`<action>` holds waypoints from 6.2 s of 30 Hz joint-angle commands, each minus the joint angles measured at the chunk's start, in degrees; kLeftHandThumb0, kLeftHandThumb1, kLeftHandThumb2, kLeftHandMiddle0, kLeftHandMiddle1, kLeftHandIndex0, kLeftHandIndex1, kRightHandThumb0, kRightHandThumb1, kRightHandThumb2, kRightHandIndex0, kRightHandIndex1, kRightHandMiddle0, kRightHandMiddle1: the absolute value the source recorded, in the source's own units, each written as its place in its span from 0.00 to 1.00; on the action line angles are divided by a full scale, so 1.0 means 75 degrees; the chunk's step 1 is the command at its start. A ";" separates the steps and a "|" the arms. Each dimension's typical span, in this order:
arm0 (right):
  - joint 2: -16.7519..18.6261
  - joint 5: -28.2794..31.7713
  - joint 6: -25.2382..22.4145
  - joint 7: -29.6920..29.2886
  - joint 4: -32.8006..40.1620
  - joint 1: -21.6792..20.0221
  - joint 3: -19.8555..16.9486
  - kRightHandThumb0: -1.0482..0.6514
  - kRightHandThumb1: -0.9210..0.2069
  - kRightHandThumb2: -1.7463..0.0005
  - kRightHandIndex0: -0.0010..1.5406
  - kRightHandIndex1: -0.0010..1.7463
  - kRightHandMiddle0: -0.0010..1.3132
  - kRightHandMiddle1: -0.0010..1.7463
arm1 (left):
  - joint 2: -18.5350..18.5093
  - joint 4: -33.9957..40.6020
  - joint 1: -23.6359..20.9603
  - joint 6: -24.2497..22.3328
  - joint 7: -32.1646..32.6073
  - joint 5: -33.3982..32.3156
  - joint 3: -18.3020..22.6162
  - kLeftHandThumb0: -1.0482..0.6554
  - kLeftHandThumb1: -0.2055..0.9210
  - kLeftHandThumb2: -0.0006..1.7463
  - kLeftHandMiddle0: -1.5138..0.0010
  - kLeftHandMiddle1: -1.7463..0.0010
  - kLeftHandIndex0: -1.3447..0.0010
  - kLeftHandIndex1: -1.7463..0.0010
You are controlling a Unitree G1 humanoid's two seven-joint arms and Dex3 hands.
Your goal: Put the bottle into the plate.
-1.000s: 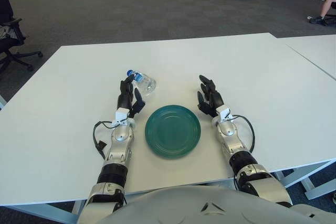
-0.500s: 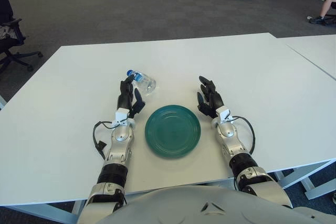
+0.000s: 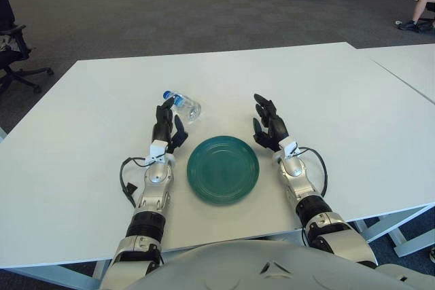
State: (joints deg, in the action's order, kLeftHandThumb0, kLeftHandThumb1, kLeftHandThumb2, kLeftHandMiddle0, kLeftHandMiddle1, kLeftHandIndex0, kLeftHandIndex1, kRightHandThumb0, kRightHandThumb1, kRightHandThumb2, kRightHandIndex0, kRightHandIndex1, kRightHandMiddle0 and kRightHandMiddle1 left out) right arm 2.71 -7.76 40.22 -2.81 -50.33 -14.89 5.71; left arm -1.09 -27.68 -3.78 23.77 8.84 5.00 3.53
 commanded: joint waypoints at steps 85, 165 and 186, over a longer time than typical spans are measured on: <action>0.0189 0.0251 -0.0253 0.0396 -0.0897 -0.0043 -0.0395 0.19 0.00 0.60 0.14 0.00 0.00 0.36 | -0.4104 -0.5428 -0.7270 0.1359 0.1528 0.8466 -0.7343 0.00 0.97 0.04 0.92 0.98 1.00 0.87; -0.0004 0.0014 -0.0152 -0.0271 -0.1240 -0.0132 -0.0378 0.15 0.00 0.54 0.12 0.00 0.00 0.27 | -0.2776 -0.6808 -0.7081 -0.0462 0.1134 0.8044 -0.7830 0.04 1.00 0.02 0.82 0.99 1.00 0.74; 0.0024 -0.0059 -0.0691 -0.0642 -0.1154 -0.0103 -0.0384 0.16 0.00 0.55 0.13 0.01 0.00 0.28 | -0.2680 -0.6888 -0.6978 -0.0715 0.1198 0.8182 -0.8097 0.04 0.98 0.04 0.79 0.99 1.00 0.74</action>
State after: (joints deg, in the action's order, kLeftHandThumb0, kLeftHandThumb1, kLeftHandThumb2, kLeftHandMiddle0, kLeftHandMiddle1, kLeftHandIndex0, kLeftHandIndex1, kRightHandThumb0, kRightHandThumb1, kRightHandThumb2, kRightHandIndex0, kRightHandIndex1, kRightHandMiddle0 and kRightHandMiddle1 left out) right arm 3.94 -7.73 36.51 -7.25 -56.21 -18.85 2.92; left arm -20.84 -78.87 -56.51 19.50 17.41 66.04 -56.87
